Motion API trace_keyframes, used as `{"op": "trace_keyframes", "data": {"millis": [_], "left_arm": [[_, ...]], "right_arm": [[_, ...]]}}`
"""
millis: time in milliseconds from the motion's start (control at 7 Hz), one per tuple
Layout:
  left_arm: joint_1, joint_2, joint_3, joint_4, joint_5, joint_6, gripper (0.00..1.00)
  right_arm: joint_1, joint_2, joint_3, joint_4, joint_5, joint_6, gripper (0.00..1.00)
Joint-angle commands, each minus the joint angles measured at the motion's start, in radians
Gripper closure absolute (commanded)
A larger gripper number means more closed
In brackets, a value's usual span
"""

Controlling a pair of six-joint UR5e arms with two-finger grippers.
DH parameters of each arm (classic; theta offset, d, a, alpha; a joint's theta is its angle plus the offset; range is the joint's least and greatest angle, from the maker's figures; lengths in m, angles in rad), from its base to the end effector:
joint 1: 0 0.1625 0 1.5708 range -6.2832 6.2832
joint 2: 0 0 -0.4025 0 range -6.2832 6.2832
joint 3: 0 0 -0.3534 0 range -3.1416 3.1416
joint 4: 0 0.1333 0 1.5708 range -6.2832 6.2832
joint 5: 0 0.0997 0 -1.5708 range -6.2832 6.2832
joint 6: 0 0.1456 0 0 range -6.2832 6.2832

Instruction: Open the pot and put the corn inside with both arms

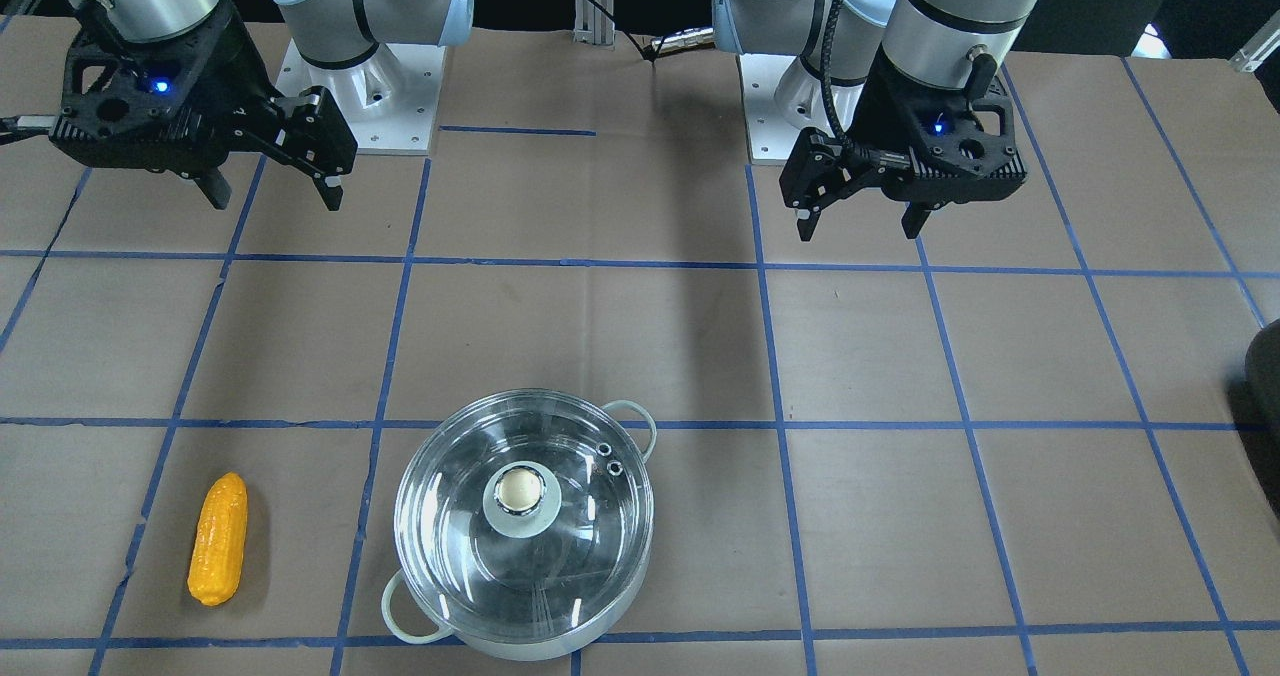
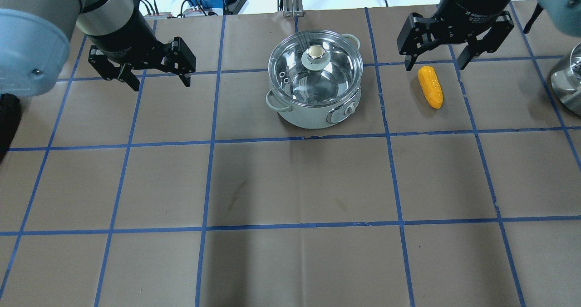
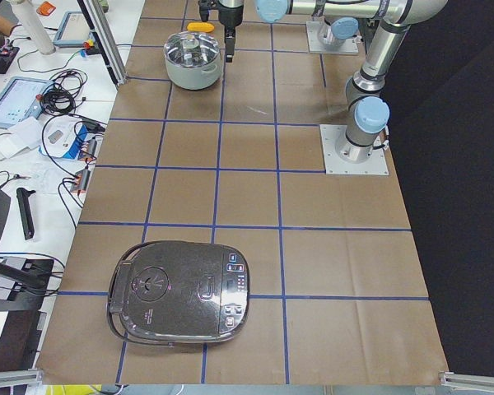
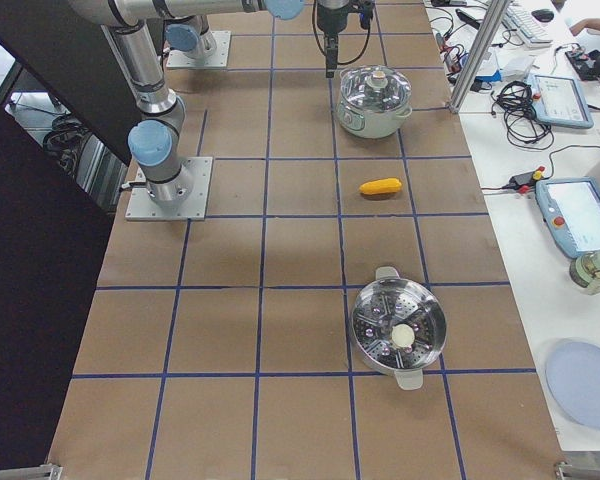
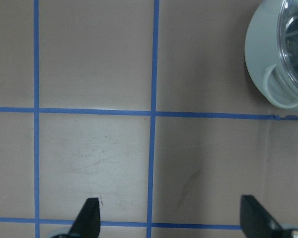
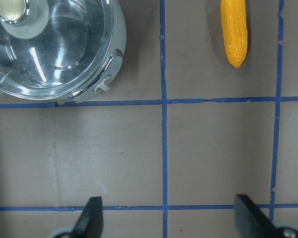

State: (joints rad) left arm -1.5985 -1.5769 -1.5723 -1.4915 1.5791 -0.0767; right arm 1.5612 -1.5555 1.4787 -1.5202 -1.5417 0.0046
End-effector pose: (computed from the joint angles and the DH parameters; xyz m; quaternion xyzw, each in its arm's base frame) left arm -0.1449 -0.4619 0.4242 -0.0246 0.9990 -0.0360 0.0023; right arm 0.1331 -0.4633 0.4492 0.0069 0.9998 -0.0131 0.0145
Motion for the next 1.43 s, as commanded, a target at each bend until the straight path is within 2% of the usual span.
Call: {"op": "trace_keyframes", "data": {"millis": [0, 429, 571, 714, 857, 1143, 1286], "left_arm": [[0.000, -0.002, 0.000, 0.001, -0.005, 0.000, 0.00], [-0.003, -0.017, 0.011, 0.013, -0.005, 0.000, 0.00], [-0.041, -0.040, 0.064, 0.007, -0.028, -0.017, 0.00], [-0.101, -0.110, 0.127, 0.007, -0.027, -0.026, 0.00], [-0.153, -0.221, 0.226, 0.007, -0.028, -0.046, 0.00], [-0.260, -0.456, 0.441, 0.014, -0.027, -0.135, 0.00], [-0.296, -0.553, 0.513, 0.043, -0.028, -0.203, 0.00]], "right_arm": [[0.000, -0.002, 0.000, 0.000, 0.000, 0.002, 0.07], [-0.024, 0.008, -0.020, 0.037, -0.008, -0.032, 0.07], [-0.045, 0.021, -0.032, 0.032, -0.017, -0.116, 0.08], [-0.097, 0.055, -0.063, 0.046, -0.020, -0.158, 0.06], [-0.137, 0.110, -0.067, 0.025, -0.035, -0.245, 0.06], [-0.193, 0.335, -0.107, -0.188, -0.025, -0.319, 0.06], [-0.196, 0.459, -0.107, -0.345, -0.023, -0.330, 0.07]]}}
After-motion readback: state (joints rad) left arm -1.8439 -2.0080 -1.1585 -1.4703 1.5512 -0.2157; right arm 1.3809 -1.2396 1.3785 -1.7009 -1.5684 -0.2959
